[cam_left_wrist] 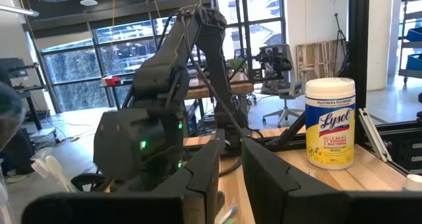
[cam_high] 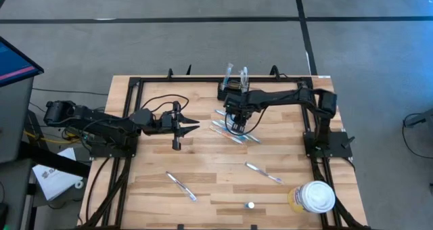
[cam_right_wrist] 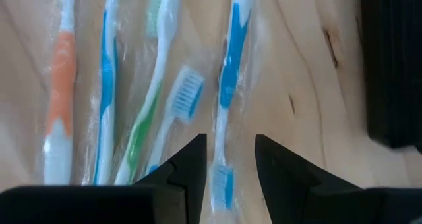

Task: Pick & Place toothbrushing station
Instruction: Put the blue toothbrush into the mesh organizer

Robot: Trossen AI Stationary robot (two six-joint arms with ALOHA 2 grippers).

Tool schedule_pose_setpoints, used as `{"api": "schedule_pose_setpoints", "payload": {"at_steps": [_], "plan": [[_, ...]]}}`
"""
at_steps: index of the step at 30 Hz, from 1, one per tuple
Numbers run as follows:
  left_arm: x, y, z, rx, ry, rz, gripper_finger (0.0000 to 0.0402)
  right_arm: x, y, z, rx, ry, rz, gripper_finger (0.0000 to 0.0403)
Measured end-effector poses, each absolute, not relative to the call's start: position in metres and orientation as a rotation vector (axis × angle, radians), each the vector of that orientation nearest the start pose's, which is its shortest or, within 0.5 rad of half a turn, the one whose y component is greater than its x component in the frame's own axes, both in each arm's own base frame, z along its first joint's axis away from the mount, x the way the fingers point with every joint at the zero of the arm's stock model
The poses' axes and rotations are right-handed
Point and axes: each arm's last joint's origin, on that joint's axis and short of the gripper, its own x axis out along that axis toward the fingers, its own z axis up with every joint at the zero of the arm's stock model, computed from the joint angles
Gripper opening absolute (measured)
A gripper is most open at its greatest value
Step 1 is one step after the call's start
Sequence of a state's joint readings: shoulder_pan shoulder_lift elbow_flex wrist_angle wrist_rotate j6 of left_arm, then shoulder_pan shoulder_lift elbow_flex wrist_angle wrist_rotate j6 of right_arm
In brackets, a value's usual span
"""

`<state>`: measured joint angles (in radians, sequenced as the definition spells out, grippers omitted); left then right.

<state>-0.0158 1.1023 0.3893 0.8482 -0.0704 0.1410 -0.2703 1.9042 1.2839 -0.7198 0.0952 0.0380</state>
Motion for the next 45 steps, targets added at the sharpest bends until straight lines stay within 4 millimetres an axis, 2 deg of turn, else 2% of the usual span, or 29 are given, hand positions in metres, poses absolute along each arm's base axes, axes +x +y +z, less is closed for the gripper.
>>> {"api": "schedule_pose_setpoints", "payload": {"at_steps": [8,20,26,33,45], "plan": [[0.221,-0.001,0.237,0.135,-0.129,0.064,0.0063,0.352,-0.101,0.141,0.155,1.405,-0.331,0.0118],[0.221,-0.001,0.237,0.135,-0.129,0.064,0.0063,0.353,-0.103,0.143,0.151,1.386,-0.34,0.0117],[0.221,-0.001,0.237,0.135,-0.128,0.064,0.0063,0.353,-0.103,0.143,0.151,1.385,-0.34,0.0084],[0.221,-0.001,0.237,0.135,-0.128,0.064,0.0063,0.353,-0.103,0.143,0.143,1.387,-0.334,0.001],[0.221,-0.001,0.237,0.135,-0.128,0.064,0.0063,0.35,-0.102,0.145,0.119,1.406,-0.312,0.0001]]}}
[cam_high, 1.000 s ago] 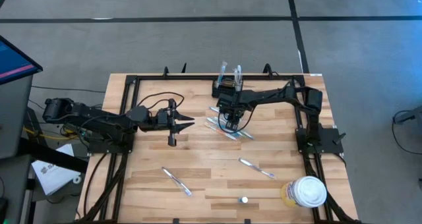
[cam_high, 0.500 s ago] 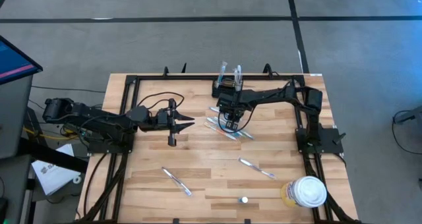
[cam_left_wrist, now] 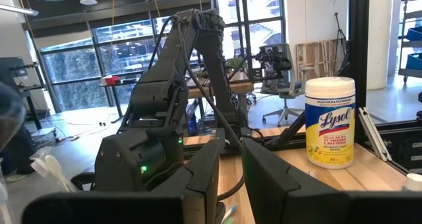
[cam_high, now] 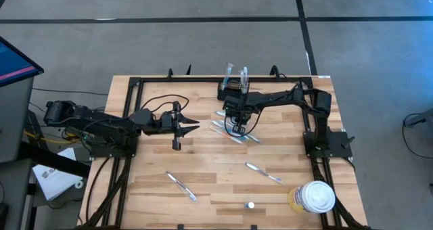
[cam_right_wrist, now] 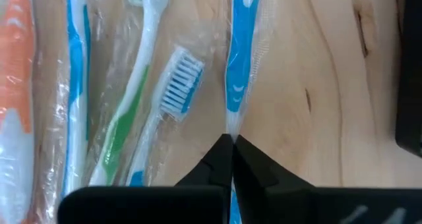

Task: Pick & Place toothbrushing station
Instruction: Put the blue toothbrush into the mesh organizer

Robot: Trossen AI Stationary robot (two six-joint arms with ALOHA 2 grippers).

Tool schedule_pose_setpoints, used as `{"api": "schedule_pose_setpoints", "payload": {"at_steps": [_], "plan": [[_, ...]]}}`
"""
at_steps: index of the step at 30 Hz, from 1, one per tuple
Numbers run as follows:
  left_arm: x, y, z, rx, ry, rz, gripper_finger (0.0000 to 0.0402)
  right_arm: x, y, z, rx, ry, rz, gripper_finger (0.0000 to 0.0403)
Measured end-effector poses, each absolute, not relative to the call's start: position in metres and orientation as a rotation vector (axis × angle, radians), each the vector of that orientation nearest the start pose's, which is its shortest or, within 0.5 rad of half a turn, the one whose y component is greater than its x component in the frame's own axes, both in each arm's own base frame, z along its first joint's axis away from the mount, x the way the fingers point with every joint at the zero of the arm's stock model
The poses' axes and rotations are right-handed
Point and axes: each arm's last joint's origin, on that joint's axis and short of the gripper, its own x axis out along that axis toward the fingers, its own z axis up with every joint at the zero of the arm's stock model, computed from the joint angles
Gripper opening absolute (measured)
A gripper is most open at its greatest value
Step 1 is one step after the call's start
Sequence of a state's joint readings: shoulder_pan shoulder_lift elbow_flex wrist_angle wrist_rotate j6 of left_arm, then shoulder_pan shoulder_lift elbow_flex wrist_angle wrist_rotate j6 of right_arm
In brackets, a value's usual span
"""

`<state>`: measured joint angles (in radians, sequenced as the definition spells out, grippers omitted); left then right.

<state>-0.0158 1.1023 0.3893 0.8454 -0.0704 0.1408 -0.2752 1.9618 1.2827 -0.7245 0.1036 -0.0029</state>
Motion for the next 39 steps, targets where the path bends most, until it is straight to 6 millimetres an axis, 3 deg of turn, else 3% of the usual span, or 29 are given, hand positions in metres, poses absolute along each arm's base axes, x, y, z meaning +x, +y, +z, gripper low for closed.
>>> {"api": "schedule_pose_setpoints", "payload": {"at_steps": [10,26,33,39], "plan": [[0.221,-0.001,0.237,0.135,-0.128,0.064,0.0063,0.348,-0.102,0.149,0.114,1.452,-0.308,0.0],[0.221,-0.001,0.237,0.158,-0.128,0.066,0.0063,0.385,-0.088,0.217,0.11,1.308,-0.191,0.0],[0.221,-0.009,0.235,0.301,-0.106,0.069,0.0063,0.398,-0.078,0.243,0.129,1.212,-0.139,0.0],[0.219,-0.026,0.231,0.57,-0.019,0.179,0.0063,0.403,-0.078,0.257,0.178,1.158,-0.17,0.0]]}}
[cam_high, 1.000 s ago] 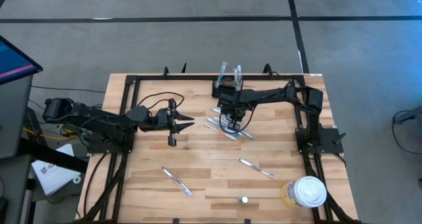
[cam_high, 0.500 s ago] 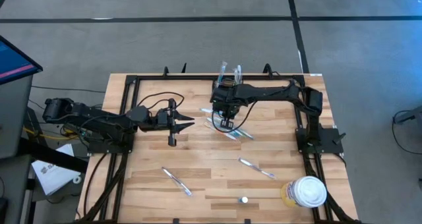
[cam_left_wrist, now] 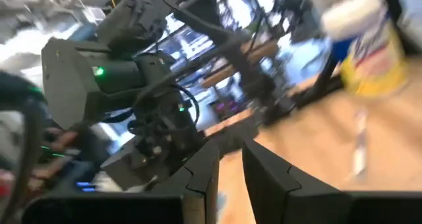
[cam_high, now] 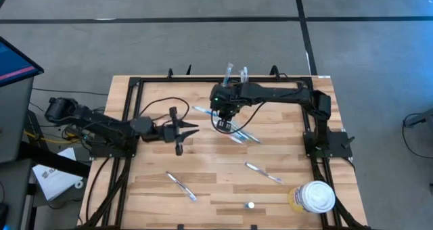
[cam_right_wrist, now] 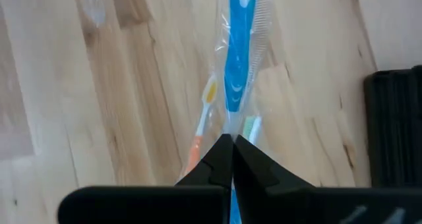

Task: Pick & Place toothbrushing station
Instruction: Put the blue toothbrush into the mesh organizer

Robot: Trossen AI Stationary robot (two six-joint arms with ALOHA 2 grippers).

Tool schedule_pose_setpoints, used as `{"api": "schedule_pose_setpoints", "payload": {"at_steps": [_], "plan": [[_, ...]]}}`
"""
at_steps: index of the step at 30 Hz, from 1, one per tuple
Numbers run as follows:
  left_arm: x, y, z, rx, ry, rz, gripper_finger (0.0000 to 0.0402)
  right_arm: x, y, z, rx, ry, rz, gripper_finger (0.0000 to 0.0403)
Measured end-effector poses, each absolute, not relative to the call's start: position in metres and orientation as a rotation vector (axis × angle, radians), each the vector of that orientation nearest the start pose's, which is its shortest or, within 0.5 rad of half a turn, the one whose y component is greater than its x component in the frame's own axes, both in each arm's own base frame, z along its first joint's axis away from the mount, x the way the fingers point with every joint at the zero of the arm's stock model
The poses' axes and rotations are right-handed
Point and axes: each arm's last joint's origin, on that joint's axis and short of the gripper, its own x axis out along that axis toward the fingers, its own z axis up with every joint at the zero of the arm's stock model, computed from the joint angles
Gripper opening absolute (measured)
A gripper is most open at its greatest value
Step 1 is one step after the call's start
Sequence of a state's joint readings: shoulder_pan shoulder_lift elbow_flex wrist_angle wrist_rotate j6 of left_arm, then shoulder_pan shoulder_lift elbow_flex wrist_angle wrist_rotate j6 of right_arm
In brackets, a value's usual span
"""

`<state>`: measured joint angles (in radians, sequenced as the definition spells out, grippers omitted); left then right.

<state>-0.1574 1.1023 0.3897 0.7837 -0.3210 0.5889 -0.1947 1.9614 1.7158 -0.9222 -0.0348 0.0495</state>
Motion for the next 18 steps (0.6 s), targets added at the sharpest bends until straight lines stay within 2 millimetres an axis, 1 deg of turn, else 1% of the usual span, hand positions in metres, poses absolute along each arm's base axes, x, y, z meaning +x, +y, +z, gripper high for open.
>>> {"api": "schedule_pose_setpoints", "payload": {"at_steps": [4,10,13,18], "plan": [[0.216,-0.038,0.231,0.737,0.036,0.265,0.0063,0.406,-0.078,0.26,0.217,1.123,-0.124,0.0],[0.21,-0.055,0.229,0.905,0.099,0.319,0.0063,0.413,-0.077,0.264,0.285,1.034,-0.041,0.0],[0.21,-0.06,0.224,0.992,0.166,0.353,0.0063,0.416,-0.077,0.266,0.303,0.993,-0.01,0.0],[0.216,-0.061,0.212,1.143,0.282,0.392,0.0063,0.421,-0.076,0.27,0.343,0.928,0.045,0.0]]}}
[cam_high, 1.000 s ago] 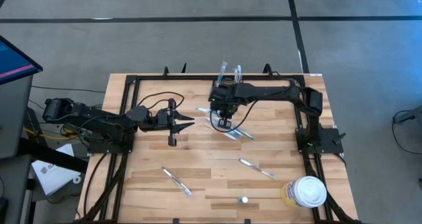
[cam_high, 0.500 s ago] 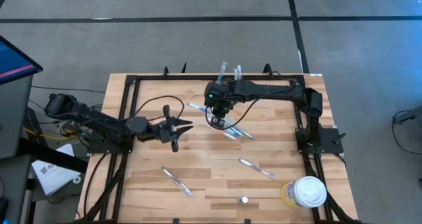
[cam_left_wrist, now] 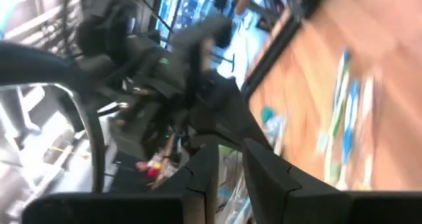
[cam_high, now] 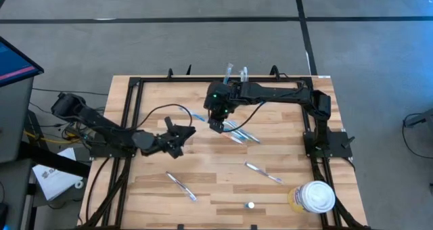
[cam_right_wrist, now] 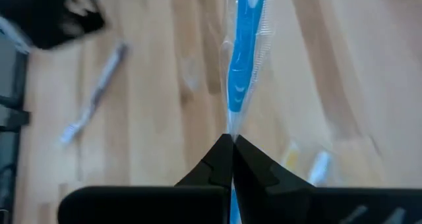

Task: Pick & Place toothbrushing station
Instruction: Put the blue toothbrush into the mesh organizer

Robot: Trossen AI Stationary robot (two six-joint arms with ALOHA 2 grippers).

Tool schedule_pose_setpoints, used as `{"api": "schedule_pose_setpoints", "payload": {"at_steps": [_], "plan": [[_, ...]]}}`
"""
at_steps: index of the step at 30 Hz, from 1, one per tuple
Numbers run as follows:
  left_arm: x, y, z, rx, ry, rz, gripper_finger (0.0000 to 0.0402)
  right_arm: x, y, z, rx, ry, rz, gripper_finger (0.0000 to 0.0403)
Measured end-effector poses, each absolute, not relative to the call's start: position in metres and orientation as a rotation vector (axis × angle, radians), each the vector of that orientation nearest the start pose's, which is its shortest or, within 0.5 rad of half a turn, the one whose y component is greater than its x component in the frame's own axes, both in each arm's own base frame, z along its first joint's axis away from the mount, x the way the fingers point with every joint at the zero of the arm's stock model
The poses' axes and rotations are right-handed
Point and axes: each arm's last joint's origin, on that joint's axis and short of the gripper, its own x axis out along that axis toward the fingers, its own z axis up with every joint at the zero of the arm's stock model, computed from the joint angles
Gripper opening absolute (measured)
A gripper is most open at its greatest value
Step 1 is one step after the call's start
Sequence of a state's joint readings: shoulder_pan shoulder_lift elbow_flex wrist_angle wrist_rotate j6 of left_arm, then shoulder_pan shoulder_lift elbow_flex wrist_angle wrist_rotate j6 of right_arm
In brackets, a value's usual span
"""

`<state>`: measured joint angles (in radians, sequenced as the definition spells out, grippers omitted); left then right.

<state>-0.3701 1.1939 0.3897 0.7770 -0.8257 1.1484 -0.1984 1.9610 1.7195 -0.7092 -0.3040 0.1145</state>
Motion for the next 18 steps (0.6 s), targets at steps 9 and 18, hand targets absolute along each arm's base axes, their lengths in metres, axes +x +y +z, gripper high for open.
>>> {"api": "schedule_pose_setpoints", "payload": {"at_steps": [9,18], "plan": [[0.234,-0.054,0.194,1.28,0.471,0.48,0.0073,0.427,-0.075,0.275,0.378,0.853,0.122,0.0],[0.245,-0.053,0.19,1.342,0.519,0.473,0.0146,0.428,-0.073,0.276,0.386,0.831,0.158,0.0]]}}
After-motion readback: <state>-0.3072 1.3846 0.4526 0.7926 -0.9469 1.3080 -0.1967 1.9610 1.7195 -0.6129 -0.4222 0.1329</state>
